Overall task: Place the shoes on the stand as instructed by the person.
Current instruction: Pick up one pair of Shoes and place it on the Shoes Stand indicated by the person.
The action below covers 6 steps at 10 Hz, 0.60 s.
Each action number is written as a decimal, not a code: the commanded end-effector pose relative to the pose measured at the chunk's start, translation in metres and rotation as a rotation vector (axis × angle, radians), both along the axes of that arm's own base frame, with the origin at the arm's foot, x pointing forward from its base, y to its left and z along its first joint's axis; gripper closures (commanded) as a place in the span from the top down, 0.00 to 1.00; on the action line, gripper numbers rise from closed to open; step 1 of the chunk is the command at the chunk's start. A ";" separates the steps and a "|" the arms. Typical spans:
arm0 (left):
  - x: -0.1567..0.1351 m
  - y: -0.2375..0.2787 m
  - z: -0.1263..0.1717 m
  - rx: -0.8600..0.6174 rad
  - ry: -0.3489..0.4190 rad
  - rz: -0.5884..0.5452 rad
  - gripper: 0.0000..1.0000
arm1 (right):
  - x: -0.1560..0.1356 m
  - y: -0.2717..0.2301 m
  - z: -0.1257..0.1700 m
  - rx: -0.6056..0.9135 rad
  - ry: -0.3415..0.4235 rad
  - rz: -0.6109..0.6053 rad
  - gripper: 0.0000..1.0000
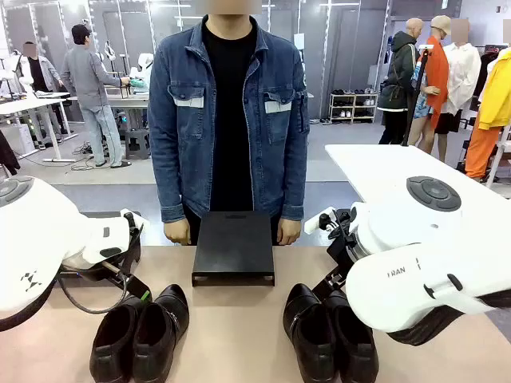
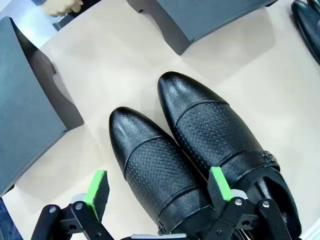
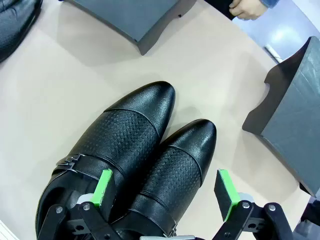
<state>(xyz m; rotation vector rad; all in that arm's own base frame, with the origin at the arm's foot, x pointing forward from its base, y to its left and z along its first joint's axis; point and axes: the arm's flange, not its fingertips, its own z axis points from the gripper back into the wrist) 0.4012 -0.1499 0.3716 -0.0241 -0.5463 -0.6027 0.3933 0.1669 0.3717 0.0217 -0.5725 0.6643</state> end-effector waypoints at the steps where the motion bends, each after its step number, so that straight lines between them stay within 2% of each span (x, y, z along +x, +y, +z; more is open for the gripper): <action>1: 0.000 0.000 0.000 0.000 0.000 0.000 1.00 | 0.000 0.000 0.000 0.000 0.000 0.000 1.00; 6: 0.000 0.000 0.000 0.000 0.000 0.000 1.00 | 0.000 0.000 0.000 0.000 0.000 0.000 1.00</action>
